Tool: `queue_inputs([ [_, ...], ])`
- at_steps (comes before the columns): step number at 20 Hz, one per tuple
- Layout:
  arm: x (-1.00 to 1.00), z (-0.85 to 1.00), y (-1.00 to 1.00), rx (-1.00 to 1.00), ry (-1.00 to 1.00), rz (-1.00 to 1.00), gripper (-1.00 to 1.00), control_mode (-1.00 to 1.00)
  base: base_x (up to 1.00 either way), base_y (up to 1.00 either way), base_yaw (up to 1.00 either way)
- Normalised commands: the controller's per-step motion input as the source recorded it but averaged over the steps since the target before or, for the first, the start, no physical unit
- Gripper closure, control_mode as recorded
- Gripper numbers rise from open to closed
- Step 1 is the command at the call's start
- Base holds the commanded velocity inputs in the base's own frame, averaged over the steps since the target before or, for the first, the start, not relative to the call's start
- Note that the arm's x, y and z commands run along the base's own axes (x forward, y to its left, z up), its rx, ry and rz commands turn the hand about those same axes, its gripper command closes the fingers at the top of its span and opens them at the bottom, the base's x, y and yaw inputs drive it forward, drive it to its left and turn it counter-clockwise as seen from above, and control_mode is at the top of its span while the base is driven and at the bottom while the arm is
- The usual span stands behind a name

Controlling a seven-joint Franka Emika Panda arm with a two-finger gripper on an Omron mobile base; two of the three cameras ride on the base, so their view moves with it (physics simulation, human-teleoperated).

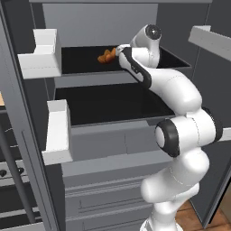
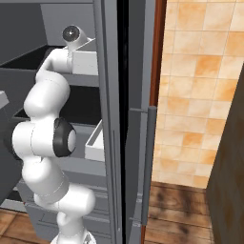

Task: Move the tofu and hotdog bun from the top shelf to the second highest shelf to make space. Then, place the pitcher from the counter on the cleared top shelf.

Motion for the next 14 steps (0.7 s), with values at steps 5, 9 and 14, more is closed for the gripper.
queue_inputs([
  [5, 0.27, -0.01, 0.00, 0.00, 0.00, 0.00, -1.00, -1.00, 0.00, 0.00, 0.00],
  [9, 0.25, -0.07, 0.00, 0.00, 0.00, 0.00, -1.00, -1.00, 0.00, 0.00, 0.00],
  [14, 0.20, -0.18, 0.00, 0.00, 0.00, 0.00, 1.00, -1.00, 0.00, 0.00, 0.00],
])
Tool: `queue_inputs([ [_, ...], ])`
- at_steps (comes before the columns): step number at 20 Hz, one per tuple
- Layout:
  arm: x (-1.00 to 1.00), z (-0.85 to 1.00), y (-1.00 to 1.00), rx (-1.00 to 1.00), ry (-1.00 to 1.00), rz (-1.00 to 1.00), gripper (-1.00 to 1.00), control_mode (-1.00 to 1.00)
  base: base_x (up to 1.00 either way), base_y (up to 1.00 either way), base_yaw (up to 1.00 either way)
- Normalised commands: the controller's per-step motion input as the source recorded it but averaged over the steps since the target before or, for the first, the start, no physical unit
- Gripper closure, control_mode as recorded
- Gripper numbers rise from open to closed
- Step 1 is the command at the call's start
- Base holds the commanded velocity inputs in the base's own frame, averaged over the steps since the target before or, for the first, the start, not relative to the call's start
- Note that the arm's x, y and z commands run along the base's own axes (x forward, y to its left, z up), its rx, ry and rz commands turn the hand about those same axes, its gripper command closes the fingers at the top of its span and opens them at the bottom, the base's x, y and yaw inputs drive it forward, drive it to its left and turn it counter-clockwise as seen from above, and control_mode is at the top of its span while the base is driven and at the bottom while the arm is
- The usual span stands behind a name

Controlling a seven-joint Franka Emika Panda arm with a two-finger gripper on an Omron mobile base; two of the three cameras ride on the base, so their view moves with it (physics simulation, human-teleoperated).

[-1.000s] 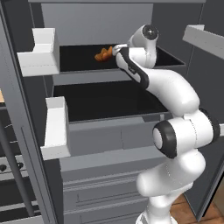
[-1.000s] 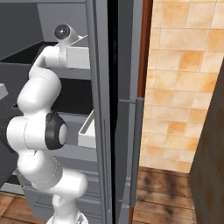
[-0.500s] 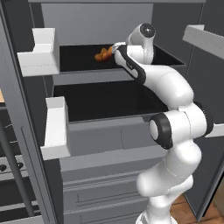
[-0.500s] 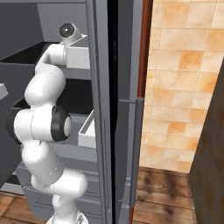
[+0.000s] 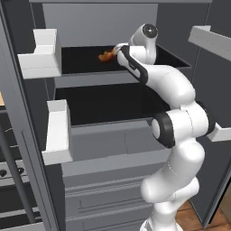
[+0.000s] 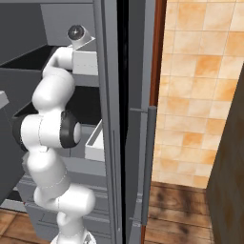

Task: Move the tofu and hotdog bun from the top shelf to the second highest shelf to make space. Then, place the pitcher from the counter on the cleared top shelf.

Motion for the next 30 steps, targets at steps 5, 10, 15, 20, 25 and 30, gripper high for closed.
queue_inputs([
  [5, 0.17, -0.22, 0.00, 0.00, 0.00, 0.00, 1.00, -1.00, 0.00, 0.00, 0.00],
  [10, 0.09, -0.03, 0.00, 0.00, 0.00, 0.00, 1.00, -1.00, 0.00, 0.00, 0.00],
  [15, -0.20, -0.07, 0.00, 0.00, -0.04, 0.00, 1.00, -1.00, 0.00, 0.00, 0.00],
  [20, -0.67, 0.00, 0.09, 0.00, -0.13, 0.00, 1.00, -1.00, 0.00, 0.00, 0.00],
  [25, -0.95, 0.00, 0.23, 0.00, -0.08, 0.00, 1.00, -1.00, 0.00, 0.00, 0.00],
  [30, -1.00, 0.00, 0.21, -0.02, -0.01, 0.00, 1.00, -1.00, 0.00, 0.00, 0.00],
])
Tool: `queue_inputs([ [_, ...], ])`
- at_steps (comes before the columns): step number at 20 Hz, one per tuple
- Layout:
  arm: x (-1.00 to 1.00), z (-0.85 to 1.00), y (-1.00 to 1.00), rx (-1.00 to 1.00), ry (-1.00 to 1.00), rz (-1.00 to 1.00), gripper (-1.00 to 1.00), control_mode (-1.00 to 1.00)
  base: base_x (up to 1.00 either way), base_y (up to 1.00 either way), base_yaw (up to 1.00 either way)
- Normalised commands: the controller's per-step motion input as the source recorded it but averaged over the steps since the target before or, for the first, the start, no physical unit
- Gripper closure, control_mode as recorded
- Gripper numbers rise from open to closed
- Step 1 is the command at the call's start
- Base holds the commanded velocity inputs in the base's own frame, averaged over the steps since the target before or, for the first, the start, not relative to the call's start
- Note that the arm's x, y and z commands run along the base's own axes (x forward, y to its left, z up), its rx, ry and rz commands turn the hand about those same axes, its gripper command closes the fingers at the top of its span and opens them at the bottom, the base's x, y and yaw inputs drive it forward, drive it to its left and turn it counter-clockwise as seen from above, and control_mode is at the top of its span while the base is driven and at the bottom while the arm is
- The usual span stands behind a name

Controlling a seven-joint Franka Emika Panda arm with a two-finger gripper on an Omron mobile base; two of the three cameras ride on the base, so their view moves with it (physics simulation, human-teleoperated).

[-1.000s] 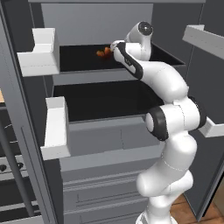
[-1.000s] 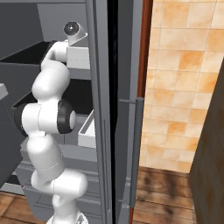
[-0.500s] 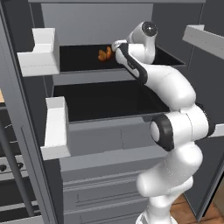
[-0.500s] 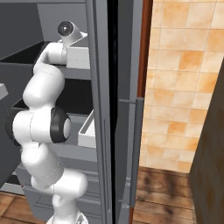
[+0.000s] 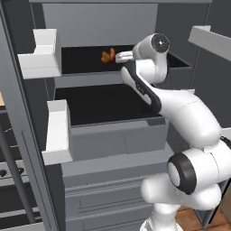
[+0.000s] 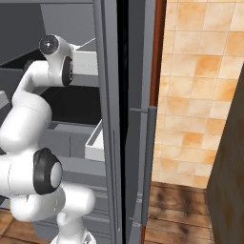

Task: Move the tofu and hotdog bun from the top shelf to the second highest shelf to make space. Then, place the pitcher from the counter on the cleared top shelf.

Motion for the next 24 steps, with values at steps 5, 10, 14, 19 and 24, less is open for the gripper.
queue_inputs([
  [5, -1.00, 0.03, 0.15, -0.05, 0.03, 0.00, 1.00, -1.00, 0.00, 0.00, 0.00],
  [10, -1.00, 0.01, 0.18, -0.02, 0.07, 0.00, 1.00, -1.00, 0.00, 0.00, 0.00],
  [14, -1.00, -0.03, 0.17, 0.00, 0.07, 0.00, 1.00, -1.00, 0.00, 0.00, 0.00],
  [19, -0.91, -0.37, 0.05, 0.00, 0.09, 0.00, 1.00, -1.00, 0.00, 0.00, 0.00],
  [24, -0.39, -0.62, 0.00, 0.00, 0.09, 0.00, 1.00, -1.00, 0.00, 0.00, 0.00],
])
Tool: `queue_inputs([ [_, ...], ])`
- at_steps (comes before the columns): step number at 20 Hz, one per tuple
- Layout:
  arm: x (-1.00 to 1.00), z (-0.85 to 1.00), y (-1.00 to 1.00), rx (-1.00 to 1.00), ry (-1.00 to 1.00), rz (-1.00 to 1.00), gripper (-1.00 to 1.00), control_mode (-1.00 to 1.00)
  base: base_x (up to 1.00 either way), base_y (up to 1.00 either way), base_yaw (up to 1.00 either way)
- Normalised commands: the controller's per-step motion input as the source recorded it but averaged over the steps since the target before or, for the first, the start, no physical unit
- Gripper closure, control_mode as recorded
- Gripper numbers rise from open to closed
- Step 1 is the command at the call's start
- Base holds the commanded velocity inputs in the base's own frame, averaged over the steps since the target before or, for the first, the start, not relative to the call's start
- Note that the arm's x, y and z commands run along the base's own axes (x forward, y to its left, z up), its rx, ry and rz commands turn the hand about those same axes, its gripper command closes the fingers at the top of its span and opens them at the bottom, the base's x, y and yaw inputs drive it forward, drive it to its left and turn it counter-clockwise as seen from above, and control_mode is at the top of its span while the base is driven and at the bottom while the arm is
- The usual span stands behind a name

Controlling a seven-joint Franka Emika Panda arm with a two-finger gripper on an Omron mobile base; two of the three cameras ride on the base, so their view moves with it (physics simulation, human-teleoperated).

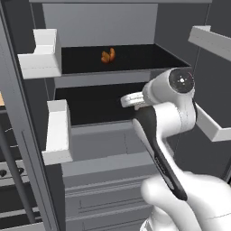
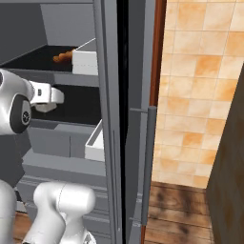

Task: Move the tofu and hotdog bun from the top shelf to the second highest shelf to make space. Then, place the pitcher from the counter on the cleared top shelf.

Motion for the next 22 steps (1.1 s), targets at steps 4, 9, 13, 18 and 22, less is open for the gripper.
queue_inputs([
  [4, -0.02, -0.74, 0.00, 0.00, 0.05, 0.00, 1.00, -1.00, 0.00, 0.00, 0.00],
  [9, 0.07, -0.52, 0.00, 0.00, 0.02, 0.00, 1.00, -1.00, 0.00, 0.00, 0.00],
  [13, 0.29, -0.19, -0.04, 0.00, 0.00, 0.00, 1.00, -1.00, 0.00, 0.00, 0.00],
  [18, 0.48, -0.04, -0.07, 0.01, 0.01, 0.00, 1.00, -1.00, 0.00, 0.00, 0.00],
  [22, 0.52, 0.00, -0.08, 0.03, 0.04, 0.00, 1.00, -1.00, 0.00, 0.00, 0.00],
])
